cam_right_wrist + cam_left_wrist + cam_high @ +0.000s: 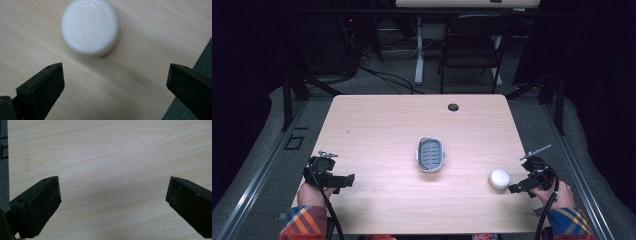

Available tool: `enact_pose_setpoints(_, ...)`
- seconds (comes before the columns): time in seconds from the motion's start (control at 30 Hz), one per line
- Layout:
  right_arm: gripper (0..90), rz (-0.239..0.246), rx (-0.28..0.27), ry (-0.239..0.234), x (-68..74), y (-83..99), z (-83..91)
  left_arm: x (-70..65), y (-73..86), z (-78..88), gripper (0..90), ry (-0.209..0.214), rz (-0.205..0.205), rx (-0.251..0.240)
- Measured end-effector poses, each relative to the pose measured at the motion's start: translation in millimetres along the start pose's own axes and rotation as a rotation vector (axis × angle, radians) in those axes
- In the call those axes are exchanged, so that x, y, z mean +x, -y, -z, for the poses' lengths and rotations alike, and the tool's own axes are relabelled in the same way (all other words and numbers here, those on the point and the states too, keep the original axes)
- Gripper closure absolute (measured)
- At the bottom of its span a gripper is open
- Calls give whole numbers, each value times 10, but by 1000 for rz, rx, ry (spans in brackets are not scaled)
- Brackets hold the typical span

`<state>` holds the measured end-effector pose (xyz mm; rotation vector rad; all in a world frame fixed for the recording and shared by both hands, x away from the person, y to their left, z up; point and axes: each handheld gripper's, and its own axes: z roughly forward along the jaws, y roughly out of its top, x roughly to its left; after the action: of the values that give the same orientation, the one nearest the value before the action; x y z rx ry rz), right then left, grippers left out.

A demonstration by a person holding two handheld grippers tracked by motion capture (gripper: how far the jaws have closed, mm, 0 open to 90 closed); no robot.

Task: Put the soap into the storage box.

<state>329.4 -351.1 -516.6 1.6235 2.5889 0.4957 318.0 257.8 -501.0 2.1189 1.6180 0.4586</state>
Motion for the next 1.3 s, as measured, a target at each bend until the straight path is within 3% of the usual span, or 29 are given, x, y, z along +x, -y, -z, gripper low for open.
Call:
enact_pose_setpoints(0.27, 0, 26, 41, -8, 28, -5, -18, -6, 10, 7, 0, -3, 2, -10)
enact_pose_setpoints(0.37, 0, 10, 6, -10, 65, 1, -49, -15, 9, 10, 0, -6, -6, -11)
enact_pose_setpoints(0.4, 0, 41, 38, -6, 73, -22, -43, -18, 1, 1, 0, 0, -11, -7)
enact_pose_setpoints(0.53, 0, 53, 39, -25, 99, -57, -63, -22, -13, -36, 0, 8, -21, 4)
enact_pose_setpoints(0.87, 0, 132, 54, 10, 214, -249, -138, -37, -24, -56, 0, 21, -27, 17)
enact_pose_setpoints(0.93, 0, 146, 78, 4, 198, -311, -153, -39, -29, -60, 0, 20, -32, 19)
enact_pose_setpoints(0.97, 0, 144, 95, 7, 189, -341, -159, -47, -34, -70, 0, 23, -31, 19)
enact_pose_setpoints(1.0, 0, 130, 58, 18, 193, -343, -185, -46, -35, -73, 0, 24, -30, 19)
enact_pose_setpoints(1.03, 0, 135, 89, -3, 176, -365, -161, -44, -34, -75, 0, 24, -30, 20)
enact_pose_setpoints(1.1, 0, 151, 87, 4, 161, -373, -156, -42, -33, -77, 0, 25, -29, 22)
enact_pose_setpoints(1.17, 0, 130, 71, -3, 210, -374, -171, -34, -31, -75, 0, 29, -30, 26)
enact_pose_setpoints(1.2, 0, 142, 74, 5, 217, -379, -176, -35, -30, -74, 0, 28, -31, 26)
enact_pose_setpoints(1.23, 0, 162, 112, 10, 236, -405, -164, -36, -29, -74, 0, 28, -30, 26)
enact_pose_setpoints(1.27, 0, 139, 69, 1, 264, -391, -195, -37, -30, -75, 0, 29, -32, 26)
enact_pose_setpoints(1.3, 0, 158, 90, 0, 273, -412, -190, -38, -31, -76, 0, 29, -35, 28)
